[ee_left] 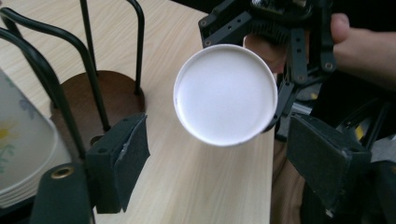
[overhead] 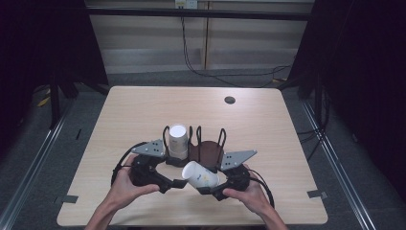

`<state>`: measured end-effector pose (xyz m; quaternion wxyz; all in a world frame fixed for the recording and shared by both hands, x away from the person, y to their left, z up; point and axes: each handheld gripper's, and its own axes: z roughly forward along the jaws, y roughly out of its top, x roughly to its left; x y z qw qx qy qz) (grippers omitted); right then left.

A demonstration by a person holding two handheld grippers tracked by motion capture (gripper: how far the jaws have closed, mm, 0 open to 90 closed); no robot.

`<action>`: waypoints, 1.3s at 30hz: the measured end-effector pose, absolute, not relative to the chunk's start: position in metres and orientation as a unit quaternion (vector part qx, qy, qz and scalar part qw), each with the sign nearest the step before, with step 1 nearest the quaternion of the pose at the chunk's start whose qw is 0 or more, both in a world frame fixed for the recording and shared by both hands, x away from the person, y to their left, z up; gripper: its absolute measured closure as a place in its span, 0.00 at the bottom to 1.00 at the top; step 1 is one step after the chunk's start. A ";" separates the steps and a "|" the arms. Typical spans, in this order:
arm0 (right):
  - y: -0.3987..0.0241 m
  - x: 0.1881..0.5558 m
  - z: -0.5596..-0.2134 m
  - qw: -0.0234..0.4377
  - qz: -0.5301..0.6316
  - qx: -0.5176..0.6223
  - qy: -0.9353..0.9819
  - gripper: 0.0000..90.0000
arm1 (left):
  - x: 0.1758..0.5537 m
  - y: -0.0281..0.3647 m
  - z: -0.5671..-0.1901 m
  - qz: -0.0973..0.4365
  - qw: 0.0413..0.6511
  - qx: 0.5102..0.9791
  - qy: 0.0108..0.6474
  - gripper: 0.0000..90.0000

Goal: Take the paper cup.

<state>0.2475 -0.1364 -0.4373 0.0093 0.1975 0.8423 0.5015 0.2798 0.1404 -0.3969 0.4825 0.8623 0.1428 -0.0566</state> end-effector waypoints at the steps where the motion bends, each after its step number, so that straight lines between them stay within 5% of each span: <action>1: -0.136 0.248 -0.437 0.009 0.501 0.198 0.842 0.35 | 0.280 0.140 -0.397 -0.057 0.482 0.862 0.143 0.24; 39: -0.124 0.267 -0.418 0.003 0.362 0.175 0.916 0.37 | 0.282 0.142 -0.405 -0.019 0.428 0.893 0.138 0.23</action>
